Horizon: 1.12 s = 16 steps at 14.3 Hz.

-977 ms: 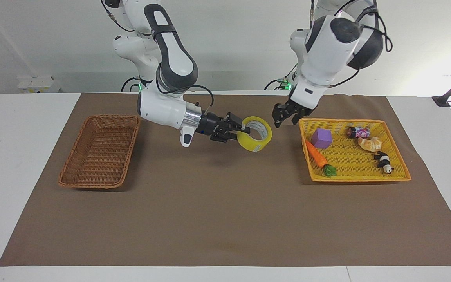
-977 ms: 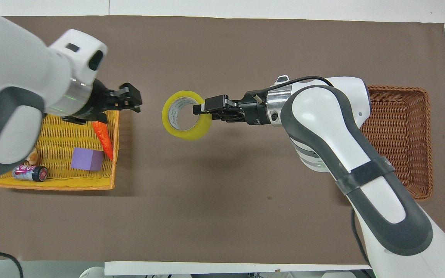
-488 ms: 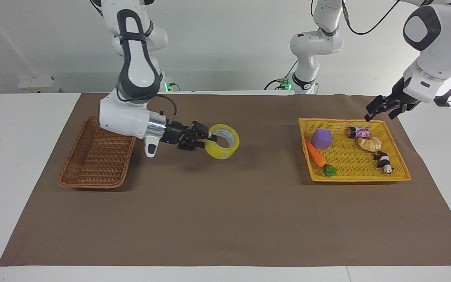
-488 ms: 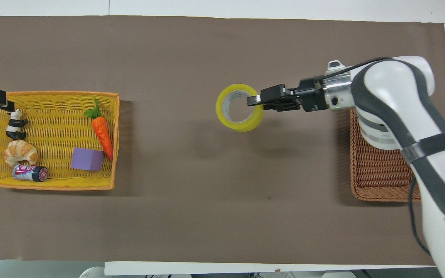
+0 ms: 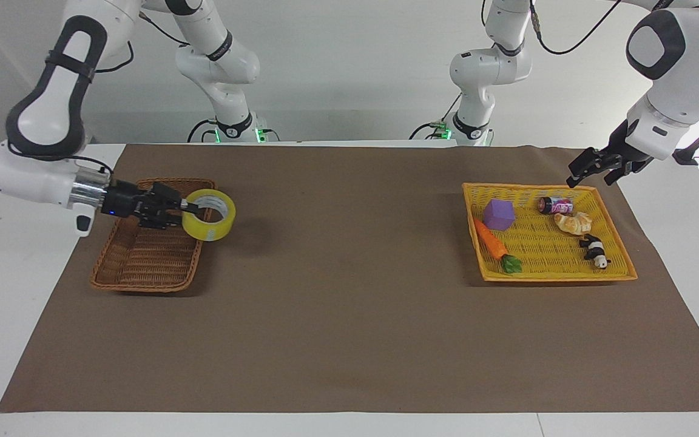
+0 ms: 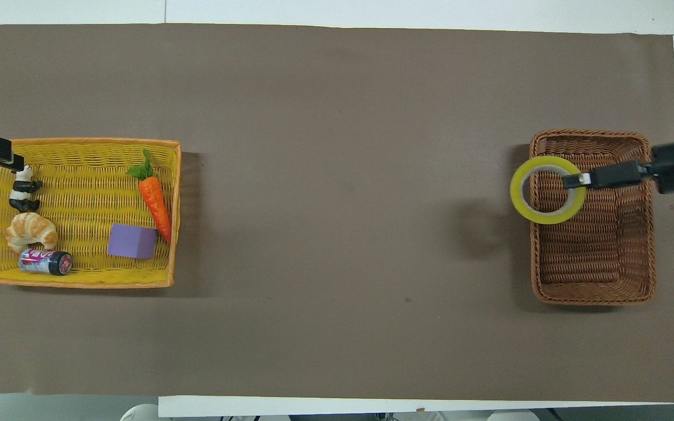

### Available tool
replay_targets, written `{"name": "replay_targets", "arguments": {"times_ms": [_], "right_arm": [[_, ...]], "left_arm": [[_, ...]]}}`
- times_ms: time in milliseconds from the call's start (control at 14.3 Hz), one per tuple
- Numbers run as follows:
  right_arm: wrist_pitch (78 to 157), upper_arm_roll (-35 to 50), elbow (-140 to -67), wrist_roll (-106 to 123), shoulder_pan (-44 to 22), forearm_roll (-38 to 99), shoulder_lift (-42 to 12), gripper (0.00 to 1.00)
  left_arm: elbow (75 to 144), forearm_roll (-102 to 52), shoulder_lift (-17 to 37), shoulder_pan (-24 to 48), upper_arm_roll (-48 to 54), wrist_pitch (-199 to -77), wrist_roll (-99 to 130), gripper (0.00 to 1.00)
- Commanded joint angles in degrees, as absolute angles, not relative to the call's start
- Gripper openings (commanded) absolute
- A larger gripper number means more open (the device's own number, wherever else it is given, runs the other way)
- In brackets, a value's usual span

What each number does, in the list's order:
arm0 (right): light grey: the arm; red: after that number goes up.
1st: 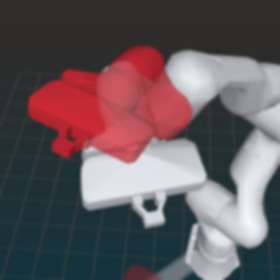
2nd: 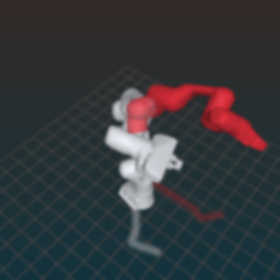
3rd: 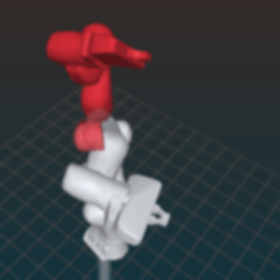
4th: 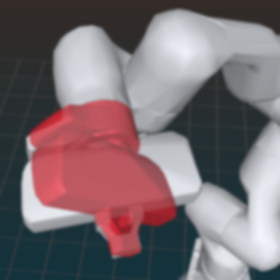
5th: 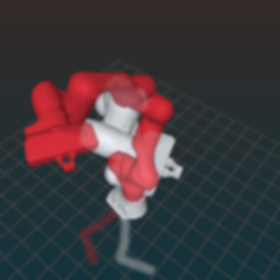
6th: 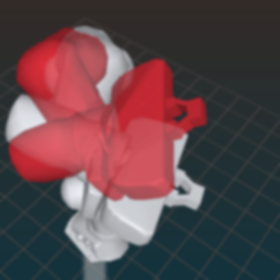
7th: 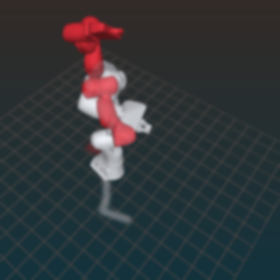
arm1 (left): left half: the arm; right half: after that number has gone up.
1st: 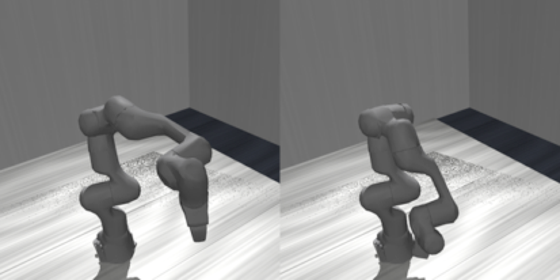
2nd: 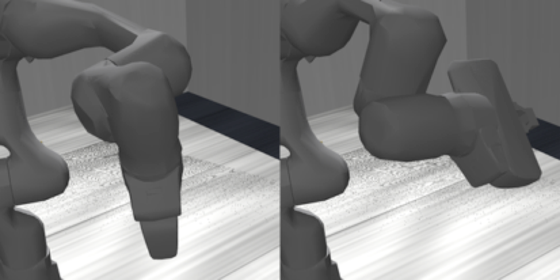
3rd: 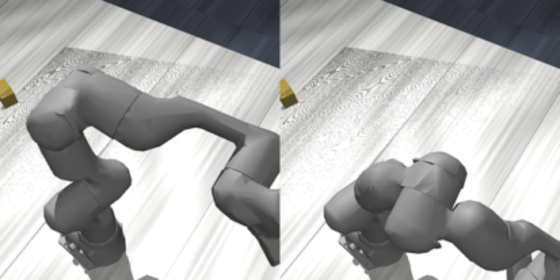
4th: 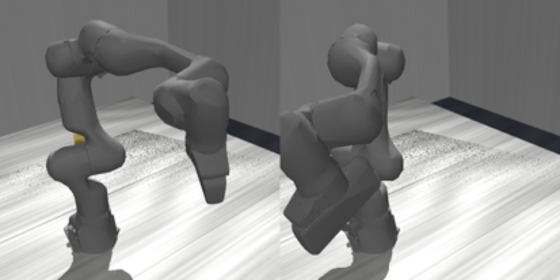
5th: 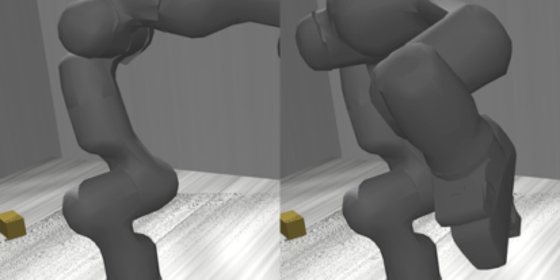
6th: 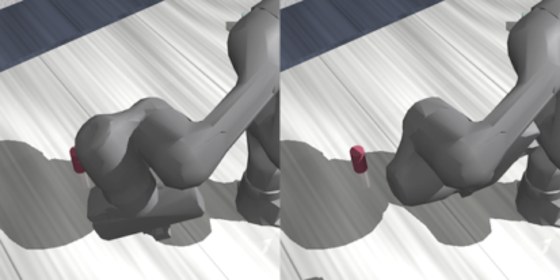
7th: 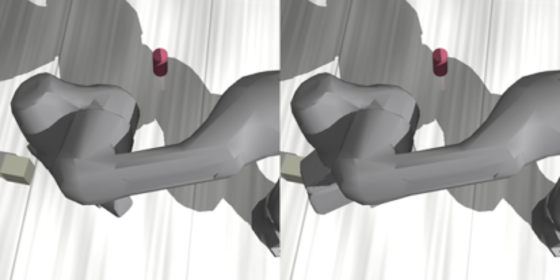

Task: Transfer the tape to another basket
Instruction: 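Carry the tape with the right gripper and lower it into the wicker basket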

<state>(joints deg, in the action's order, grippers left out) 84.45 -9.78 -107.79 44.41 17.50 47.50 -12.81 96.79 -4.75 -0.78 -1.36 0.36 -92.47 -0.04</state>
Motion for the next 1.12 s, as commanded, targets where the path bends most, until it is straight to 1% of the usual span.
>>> {"name": "replay_targets", "arguments": {"times_ms": [0, 140, 279, 419, 558, 767, 1047], "right_arm": [[83.32, -8.79, -108.10, 51.82, 22.31, 45.53, -16.07, 0.00], [83.67, -8.79, -108.11, 53.87, 23.29, 42.03, -16.35, 0.00], [83.58, -8.79, -109.59, 53.96, 25.21, 41.57, -16.52, 0.00], [83.85, -8.79, -109.86, 56.93, 26.28, 40.44, -18.01, 0.00], [85.16, -8.79, -109.86, 59.75, 26.45, 39.90, -20.12, 0.00], [86.66, -8.88, -109.86, 60.47, 26.46, 39.20, -20.30, 0.00], [89.20, -8.88, -110.30, 62.22, 26.54, 37.35, -20.39, 0.00]], "left_arm": [[97.65, -3.60, -1.58, -0.97, 0.44, -92.46, -0.26, 1.00], [97.21, -3.52, -1.84, -0.44, 0.62, -92.55, -0.53, 1.00], [97.12, -3.43, -1.93, -0.44, 0.97, -93.68, -0.62, 1.00], [97.12, -2.47, -1.58, 2.01, 0.53, -95.27, -0.70, 1.00], [96.42, -1.41, -1.50, 1.67, 0.70, -92.31, -0.88, 1.00], [90.45, -1.15, 0.87, 2.45, 0.70, -87.38, -0.97, 1.00], [90.09, -0.09, 0.97, 4.30, 0.79, -86.31, -0.97, 1.00]]}}
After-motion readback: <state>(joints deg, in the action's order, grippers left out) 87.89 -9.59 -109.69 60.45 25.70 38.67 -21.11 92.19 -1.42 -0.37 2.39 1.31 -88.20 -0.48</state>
